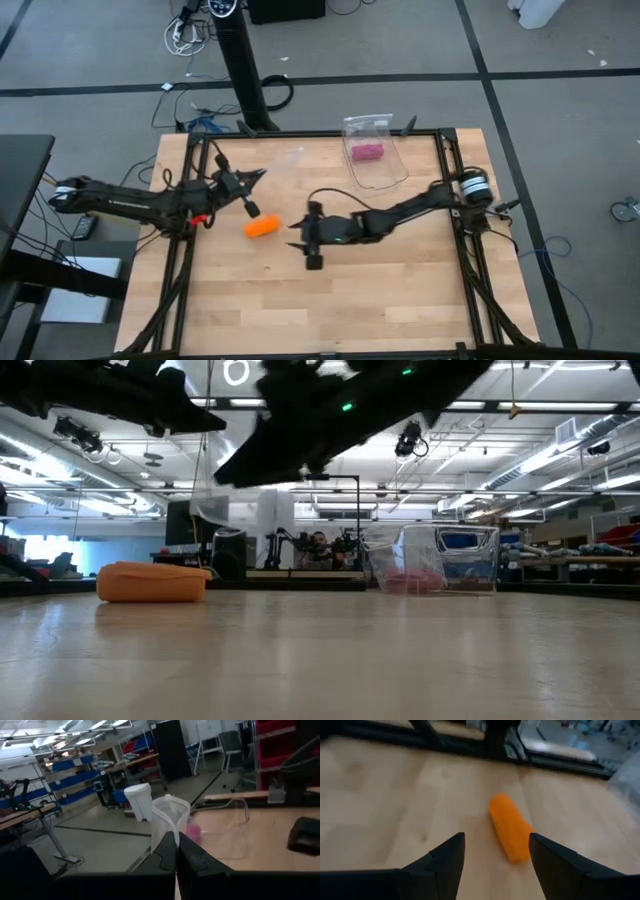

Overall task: Roll bandage
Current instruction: Put the orange bandage into the transparent zip bag

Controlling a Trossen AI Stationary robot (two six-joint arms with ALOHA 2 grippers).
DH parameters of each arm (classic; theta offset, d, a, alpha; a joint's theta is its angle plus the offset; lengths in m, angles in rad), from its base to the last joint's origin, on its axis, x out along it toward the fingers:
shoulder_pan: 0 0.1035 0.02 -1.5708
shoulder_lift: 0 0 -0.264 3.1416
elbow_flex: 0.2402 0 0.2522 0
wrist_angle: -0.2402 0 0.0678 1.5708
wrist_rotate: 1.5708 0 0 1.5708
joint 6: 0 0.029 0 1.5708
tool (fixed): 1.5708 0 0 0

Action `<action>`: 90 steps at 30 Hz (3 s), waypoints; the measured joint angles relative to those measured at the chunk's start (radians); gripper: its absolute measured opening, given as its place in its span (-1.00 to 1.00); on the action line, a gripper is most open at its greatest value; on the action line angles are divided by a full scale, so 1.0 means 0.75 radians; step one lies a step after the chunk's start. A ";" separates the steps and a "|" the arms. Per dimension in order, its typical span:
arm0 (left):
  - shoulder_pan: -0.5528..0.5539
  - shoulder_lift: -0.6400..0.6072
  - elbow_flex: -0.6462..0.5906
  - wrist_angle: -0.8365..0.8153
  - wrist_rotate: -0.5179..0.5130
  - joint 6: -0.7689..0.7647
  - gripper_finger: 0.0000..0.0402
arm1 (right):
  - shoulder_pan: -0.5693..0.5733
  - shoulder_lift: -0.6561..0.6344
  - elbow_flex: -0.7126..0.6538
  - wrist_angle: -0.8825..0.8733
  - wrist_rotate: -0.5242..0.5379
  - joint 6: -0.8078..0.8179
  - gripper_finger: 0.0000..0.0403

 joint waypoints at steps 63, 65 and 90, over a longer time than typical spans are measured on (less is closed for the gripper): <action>-0.052 0.030 0.002 -0.140 0.002 0.119 -1.00 | 0.106 -0.152 0.779 -1.574 0.419 0.354 -0.44; -0.074 0.072 0.001 -0.101 -0.002 0.160 -1.00 | 0.076 -0.193 0.779 -1.598 0.497 0.358 -0.44; -0.142 0.230 0.066 0.077 -0.086 0.054 -1.00 | -0.092 -0.166 0.779 -1.661 0.382 0.261 -0.49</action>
